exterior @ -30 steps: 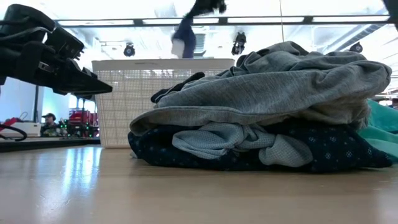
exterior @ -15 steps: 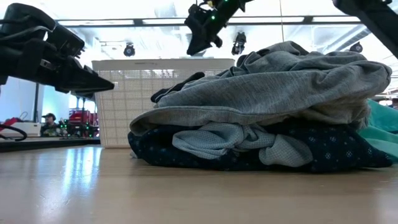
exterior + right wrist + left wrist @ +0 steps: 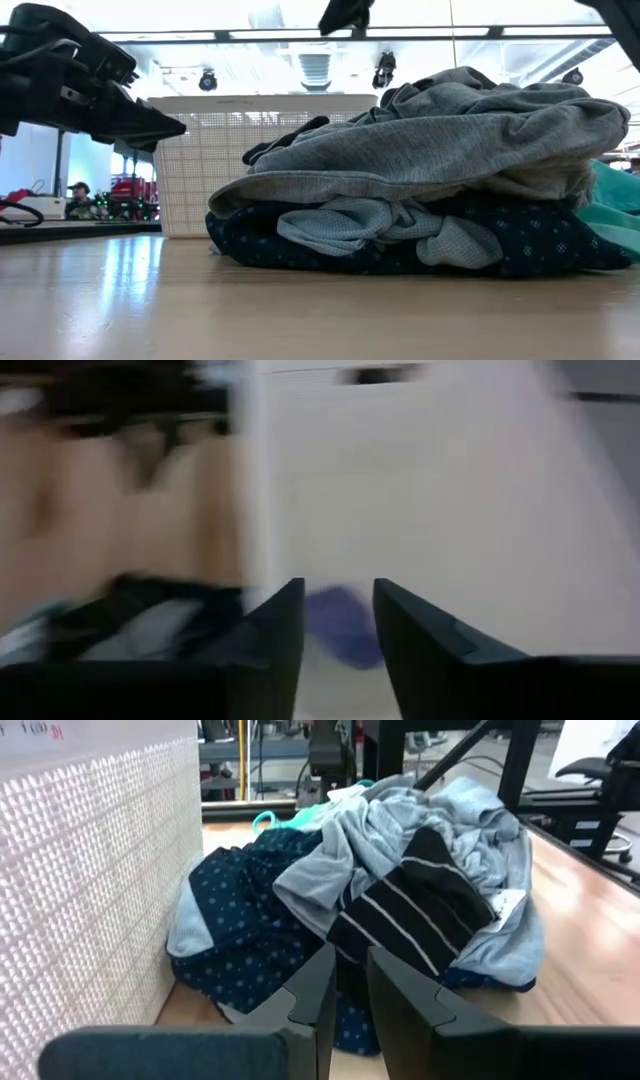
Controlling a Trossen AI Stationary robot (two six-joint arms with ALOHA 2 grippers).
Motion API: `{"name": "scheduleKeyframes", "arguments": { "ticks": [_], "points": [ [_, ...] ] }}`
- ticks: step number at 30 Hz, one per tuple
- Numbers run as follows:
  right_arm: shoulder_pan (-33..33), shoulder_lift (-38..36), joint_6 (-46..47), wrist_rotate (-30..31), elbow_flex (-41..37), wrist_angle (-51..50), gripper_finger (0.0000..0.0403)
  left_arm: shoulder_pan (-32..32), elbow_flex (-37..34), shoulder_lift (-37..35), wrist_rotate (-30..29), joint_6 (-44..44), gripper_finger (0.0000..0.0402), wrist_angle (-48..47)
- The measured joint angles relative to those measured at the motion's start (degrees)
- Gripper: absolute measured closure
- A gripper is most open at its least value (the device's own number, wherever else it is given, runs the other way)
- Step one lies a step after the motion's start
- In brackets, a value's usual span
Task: Sort clothes
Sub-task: Put the black sock into the white laundry bin
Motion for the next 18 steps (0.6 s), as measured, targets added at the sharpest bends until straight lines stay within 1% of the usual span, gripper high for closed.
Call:
{"name": "scheduleKeyframes", "arguments": {
  "ticks": [3,7,12,18],
  "points": [
    [4.98,-0.62,0.6,-1.98,-3.58,-0.11,0.033,0.0,0.0,0.54,-0.11,0.01,0.0351,0.04],
    [10.94,-0.36,2.79,-5.15,-10.45,1.51,0.033,-0.02,0.0,1.44,-0.18,0.01,0.0351,-0.05],
    [15.99,-0.15,7.43,-5.85,-22.77,11.91,0.0303,-0.02,0.0,2.62,-0.2,-0.07,0.0351,-0.07],
    [17.93,-0.17,11.69,-5.8,-33.65,21.57,0.0257,-0.02,0.0,4.02,-0.18,-1.11,0.0351,-0.05]
  ]
}}
